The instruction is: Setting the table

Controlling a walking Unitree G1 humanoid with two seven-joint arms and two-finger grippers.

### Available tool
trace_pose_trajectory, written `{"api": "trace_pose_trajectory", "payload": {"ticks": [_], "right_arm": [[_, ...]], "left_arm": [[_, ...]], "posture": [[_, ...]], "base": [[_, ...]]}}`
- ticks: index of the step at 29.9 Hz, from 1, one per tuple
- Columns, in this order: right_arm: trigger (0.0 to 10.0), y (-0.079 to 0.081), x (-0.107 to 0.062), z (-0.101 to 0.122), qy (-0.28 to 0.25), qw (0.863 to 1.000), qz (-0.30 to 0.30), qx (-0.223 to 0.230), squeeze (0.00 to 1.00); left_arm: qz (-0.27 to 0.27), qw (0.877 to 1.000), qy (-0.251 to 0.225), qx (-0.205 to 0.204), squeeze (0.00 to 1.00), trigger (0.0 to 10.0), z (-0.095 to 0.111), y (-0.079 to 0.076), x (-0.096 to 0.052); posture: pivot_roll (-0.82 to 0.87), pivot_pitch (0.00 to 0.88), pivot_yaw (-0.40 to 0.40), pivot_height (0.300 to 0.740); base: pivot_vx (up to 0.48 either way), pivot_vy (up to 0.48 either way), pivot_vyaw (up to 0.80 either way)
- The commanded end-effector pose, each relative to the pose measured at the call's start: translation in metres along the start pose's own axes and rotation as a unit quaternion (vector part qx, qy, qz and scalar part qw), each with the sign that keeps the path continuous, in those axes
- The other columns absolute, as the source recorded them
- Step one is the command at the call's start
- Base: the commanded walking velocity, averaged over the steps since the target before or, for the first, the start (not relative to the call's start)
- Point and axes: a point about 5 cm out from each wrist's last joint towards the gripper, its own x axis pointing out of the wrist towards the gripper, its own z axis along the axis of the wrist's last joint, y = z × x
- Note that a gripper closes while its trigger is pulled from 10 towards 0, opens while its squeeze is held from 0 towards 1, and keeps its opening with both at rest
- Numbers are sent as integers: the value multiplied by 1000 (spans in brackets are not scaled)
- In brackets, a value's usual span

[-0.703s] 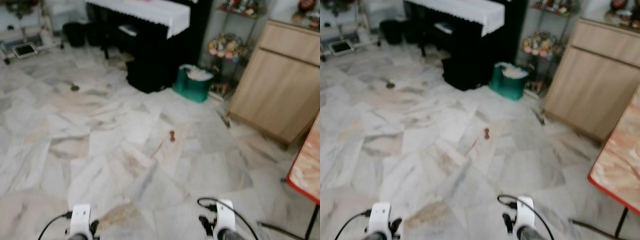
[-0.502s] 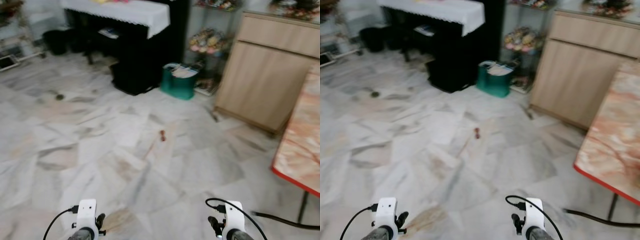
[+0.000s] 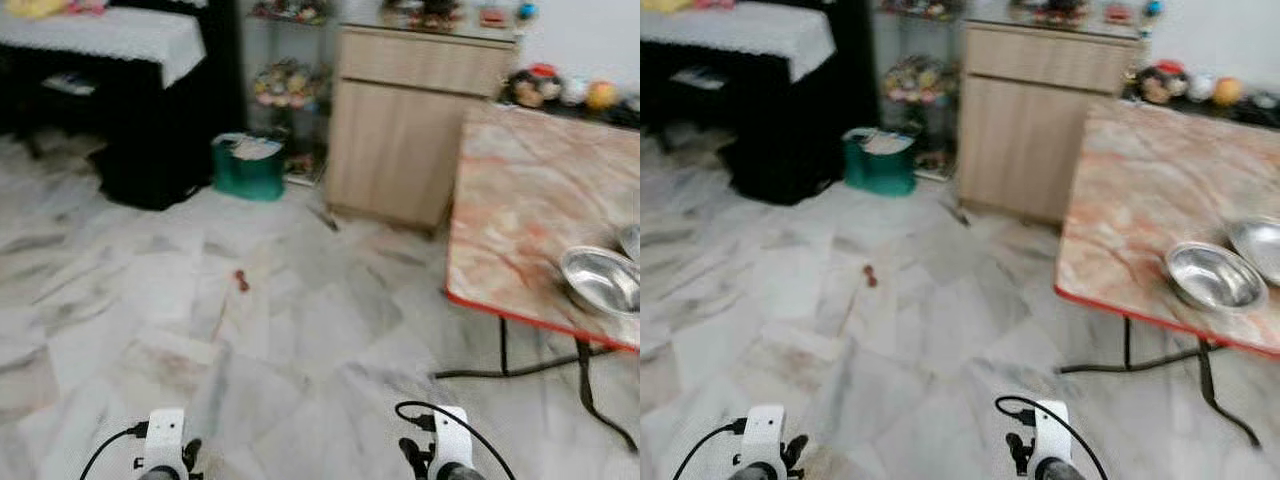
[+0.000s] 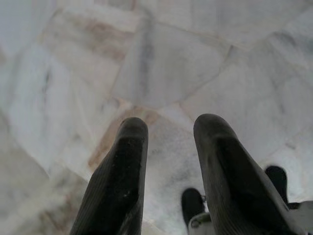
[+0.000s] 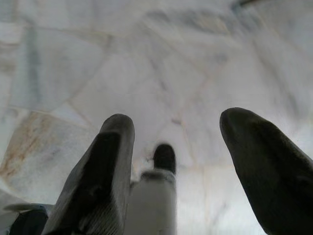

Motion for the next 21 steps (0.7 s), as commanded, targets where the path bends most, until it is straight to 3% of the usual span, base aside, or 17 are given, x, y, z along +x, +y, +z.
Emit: {"api": "trace_pose_trajectory", "payload": {"ticks": [1, 18, 21], "right_arm": [[10000, -1, 0, 2, -1, 1000, -2, -1, 0], [10000, -1, 0, -1, 4, 1000, -3, -4, 0], [10000, -1, 0, -1, 0, 1000, -4, 0, 0]], "left_arm": [[-4, 1000, 11, 5, 0, 10000, -5, -1, -1], [-6, 1000, 17, 5, 0, 10000, -7, -2, -1], [-5, 1000, 18, 4, 0, 10000, -7, -2, -1]], "posture": [[27, 0, 8, 740], [29, 0, 3, 740], [30, 0, 2, 740]], "base": [[0, 0, -781], [0, 0, -785], [0, 0, -181]]}}
